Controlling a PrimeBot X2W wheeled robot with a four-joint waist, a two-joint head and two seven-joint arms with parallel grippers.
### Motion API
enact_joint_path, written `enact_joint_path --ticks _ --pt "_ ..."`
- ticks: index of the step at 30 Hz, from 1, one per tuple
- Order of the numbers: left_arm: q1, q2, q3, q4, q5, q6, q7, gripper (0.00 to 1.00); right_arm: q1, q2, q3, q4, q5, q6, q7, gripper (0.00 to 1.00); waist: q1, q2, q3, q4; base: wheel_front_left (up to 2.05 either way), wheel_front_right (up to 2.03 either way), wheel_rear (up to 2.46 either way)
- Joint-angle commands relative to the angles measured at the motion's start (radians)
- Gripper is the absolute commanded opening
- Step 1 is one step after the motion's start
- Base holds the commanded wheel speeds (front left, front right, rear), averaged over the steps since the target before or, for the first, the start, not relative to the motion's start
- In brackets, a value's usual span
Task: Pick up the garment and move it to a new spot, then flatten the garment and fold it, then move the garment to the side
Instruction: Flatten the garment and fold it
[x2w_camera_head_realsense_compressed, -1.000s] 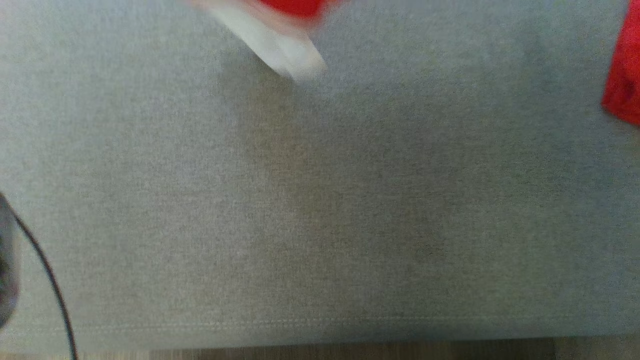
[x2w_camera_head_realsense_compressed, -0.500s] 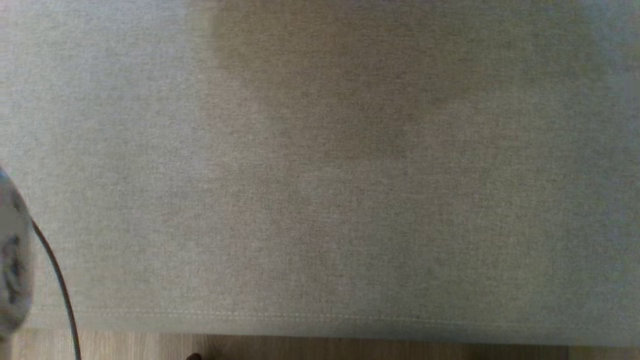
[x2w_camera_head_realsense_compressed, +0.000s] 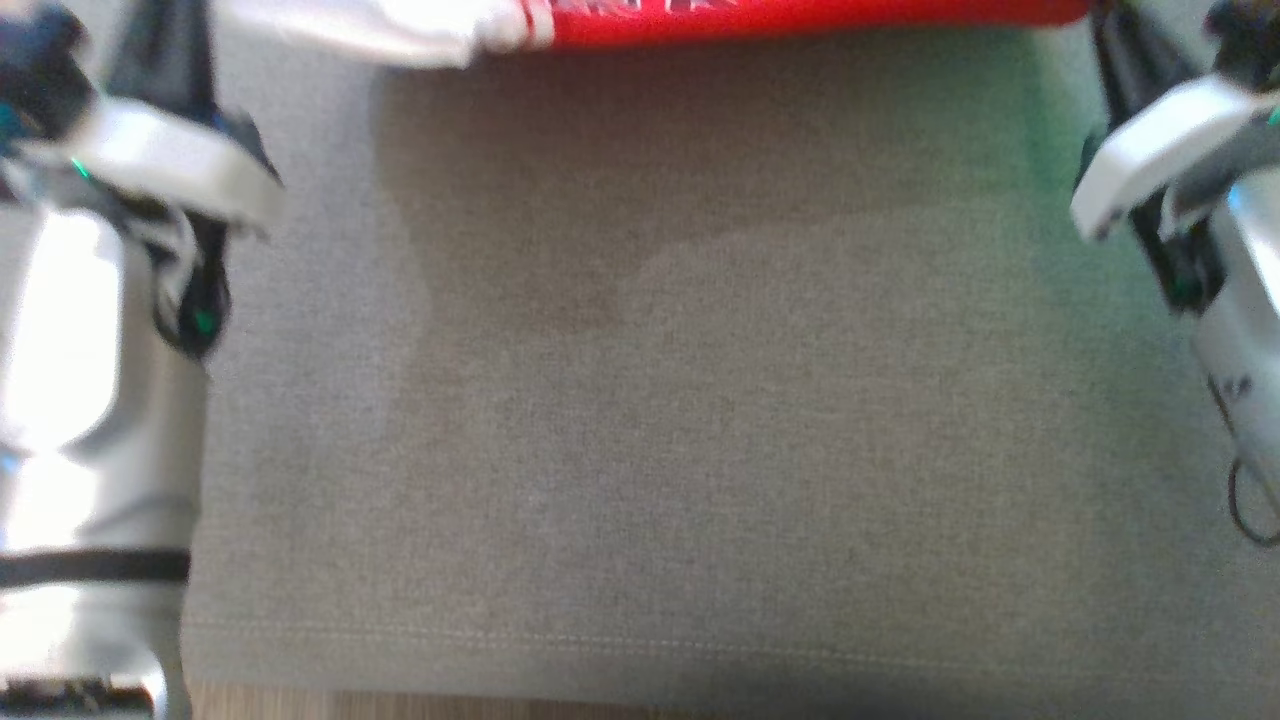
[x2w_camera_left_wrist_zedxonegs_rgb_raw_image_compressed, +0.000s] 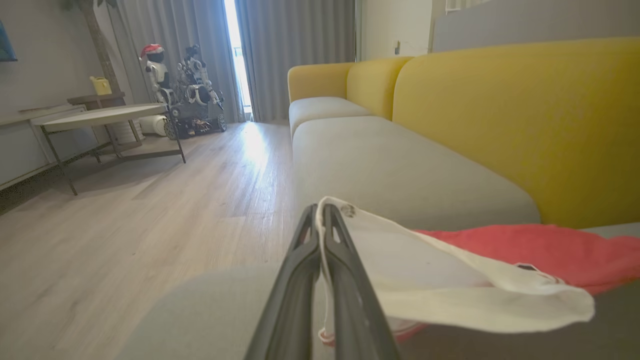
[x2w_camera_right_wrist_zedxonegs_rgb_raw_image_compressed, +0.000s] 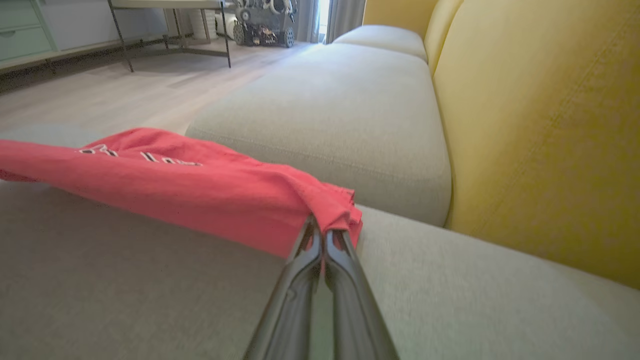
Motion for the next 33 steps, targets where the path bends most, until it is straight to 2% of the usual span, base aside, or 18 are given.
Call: enact_joint_path --ticks 1,12,20,25,33 --pt "0.024 0.060 0.002 -0.008 -0.007 -0.005 -0.005 0.00 0.044 -0.030 0.040 -0.019 0.041 0.003 0.027 0.00 0.0001 0.0000 -0.061 0.008 0.00 0.00 0.00" --pt "0.216 0.140 -0.176 0.042 -0.085 -0.009 0.022 0.00 0.232 -0.114 0.239 -0.092 0.245 0.003 0.200 0.00 0.0001 0.0000 -0.176 0.000 0.00 0.00 0.00" --pt "0.333 0.235 -0.281 0.009 -0.171 -0.009 0.047 0.00 0.323 -0.187 0.365 -0.195 0.394 0.003 0.328 0.00 0.0001 0.0000 -0.232 -0.028 0.00 0.00 0.00" --pt "0.405 0.300 -0.354 -0.056 -0.244 -0.009 0.105 0.00 0.353 -0.230 0.413 -0.240 0.450 0.003 0.349 0.00 0.0001 0.0000 -0.262 -0.038 0.00 0.00 0.00" --pt "0.483 0.433 -0.444 -0.221 -0.421 -0.010 0.269 0.00 0.388 -0.271 0.476 -0.287 0.527 0.003 0.395 0.00 0.0001 0.0000 -0.296 -0.037 0.00 0.00 0.00"
